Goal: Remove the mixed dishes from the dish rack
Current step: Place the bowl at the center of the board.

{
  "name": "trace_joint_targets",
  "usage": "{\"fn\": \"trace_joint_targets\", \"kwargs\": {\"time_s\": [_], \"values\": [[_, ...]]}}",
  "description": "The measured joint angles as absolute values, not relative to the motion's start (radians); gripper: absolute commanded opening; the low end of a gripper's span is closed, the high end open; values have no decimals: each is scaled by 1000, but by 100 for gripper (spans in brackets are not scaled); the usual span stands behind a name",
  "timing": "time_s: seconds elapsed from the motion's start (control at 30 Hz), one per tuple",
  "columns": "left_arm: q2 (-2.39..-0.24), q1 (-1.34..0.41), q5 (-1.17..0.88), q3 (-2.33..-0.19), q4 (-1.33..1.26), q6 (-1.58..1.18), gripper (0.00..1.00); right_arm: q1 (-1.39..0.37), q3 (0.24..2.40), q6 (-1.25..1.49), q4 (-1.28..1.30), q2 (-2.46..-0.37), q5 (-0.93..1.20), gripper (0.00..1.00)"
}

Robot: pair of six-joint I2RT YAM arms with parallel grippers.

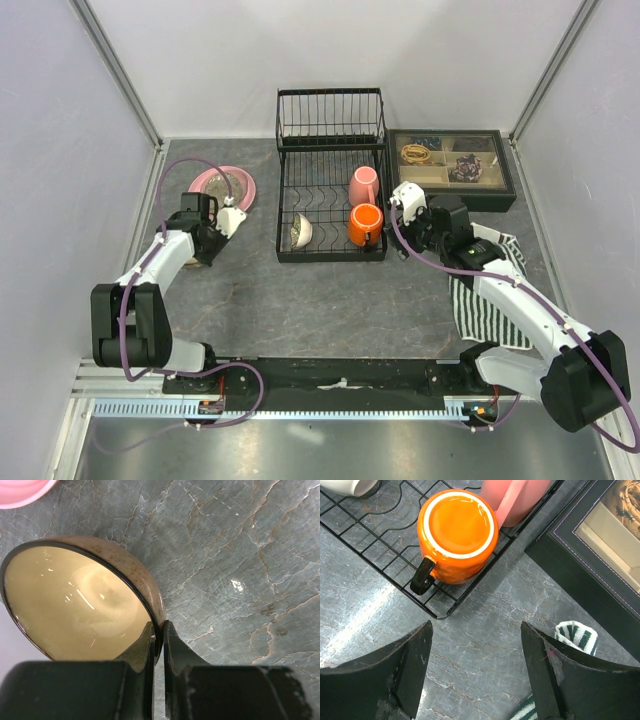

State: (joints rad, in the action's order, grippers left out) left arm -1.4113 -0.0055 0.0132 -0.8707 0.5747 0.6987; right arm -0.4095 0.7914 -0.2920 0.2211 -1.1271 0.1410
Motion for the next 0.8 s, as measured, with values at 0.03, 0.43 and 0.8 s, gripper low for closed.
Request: {"fn": "trace_joint_targets", "kwargs": {"time_s": [0.03,0.43,0.8], "values": [[-1411,-6,10,-872,575,699,2,-410,791,-292,221,-1127,142,79],[-1411,-22,-54,-912,624,707,2,-409,791,-292,221,-1138,150,79],[-1412,-76,-54,-918,652,709,1,-409,791,-292,221,-1138,153,79]]}}
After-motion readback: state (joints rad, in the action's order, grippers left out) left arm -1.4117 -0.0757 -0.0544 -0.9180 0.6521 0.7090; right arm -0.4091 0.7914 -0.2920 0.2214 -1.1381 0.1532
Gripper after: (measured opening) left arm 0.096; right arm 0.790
